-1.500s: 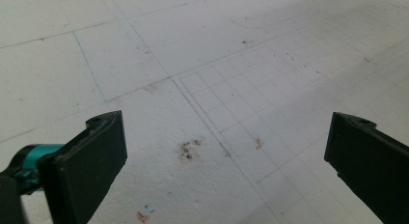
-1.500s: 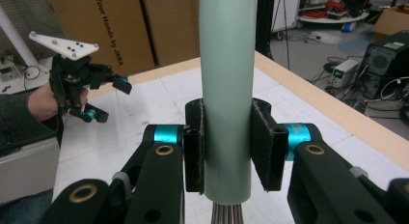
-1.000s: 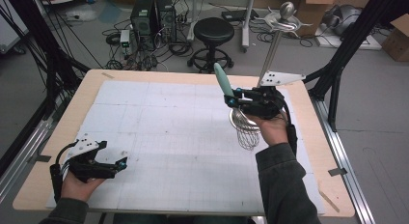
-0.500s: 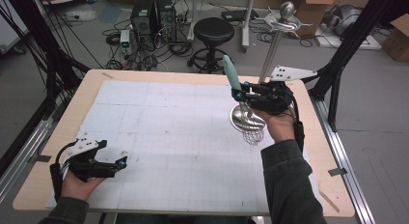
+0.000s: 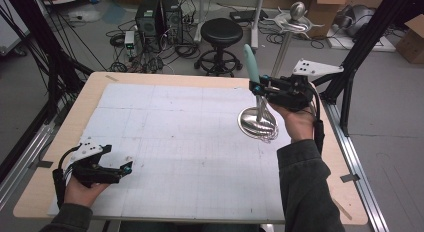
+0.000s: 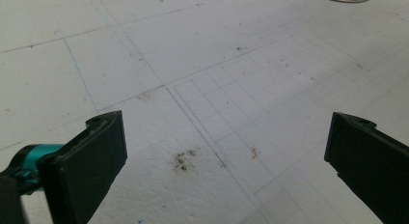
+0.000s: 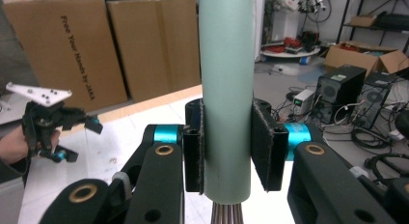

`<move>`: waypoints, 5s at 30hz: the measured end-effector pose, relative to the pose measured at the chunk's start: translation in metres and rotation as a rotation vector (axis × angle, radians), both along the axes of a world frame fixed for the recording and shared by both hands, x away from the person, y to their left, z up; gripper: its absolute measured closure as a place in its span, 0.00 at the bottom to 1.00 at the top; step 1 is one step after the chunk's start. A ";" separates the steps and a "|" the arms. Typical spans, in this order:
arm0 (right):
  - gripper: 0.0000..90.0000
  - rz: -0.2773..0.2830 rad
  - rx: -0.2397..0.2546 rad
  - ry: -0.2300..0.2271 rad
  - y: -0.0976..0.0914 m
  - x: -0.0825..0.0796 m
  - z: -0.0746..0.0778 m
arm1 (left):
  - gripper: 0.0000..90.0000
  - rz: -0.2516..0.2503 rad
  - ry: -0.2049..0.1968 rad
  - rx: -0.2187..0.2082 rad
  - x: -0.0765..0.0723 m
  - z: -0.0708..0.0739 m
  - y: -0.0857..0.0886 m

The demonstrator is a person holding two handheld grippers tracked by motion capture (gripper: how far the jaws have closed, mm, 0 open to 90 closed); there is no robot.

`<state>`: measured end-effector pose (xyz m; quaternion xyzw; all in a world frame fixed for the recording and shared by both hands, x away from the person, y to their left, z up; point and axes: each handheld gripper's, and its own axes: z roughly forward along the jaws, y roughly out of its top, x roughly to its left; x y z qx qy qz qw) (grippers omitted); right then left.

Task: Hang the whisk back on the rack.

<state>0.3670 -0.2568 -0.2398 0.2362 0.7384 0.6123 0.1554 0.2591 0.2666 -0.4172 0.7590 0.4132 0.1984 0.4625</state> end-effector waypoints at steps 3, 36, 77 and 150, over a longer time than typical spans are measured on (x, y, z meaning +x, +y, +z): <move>0.77 -0.010 0.016 -0.005 -0.004 0.002 0.003 | 0.02 0.002 -0.001 0.001 -0.002 0.000 0.000; 0.77 -0.075 0.093 -0.040 -0.032 0.005 0.025 | 0.02 0.004 -0.002 0.002 -0.003 0.000 0.000; 0.76 -0.107 0.127 -0.008 -0.043 0.010 0.014 | 0.02 0.005 -0.010 0.001 -0.004 0.001 0.000; 0.36 -0.231 0.076 0.044 -0.045 -0.007 0.005 | 0.02 0.009 -0.011 0.005 -0.007 0.003 -0.002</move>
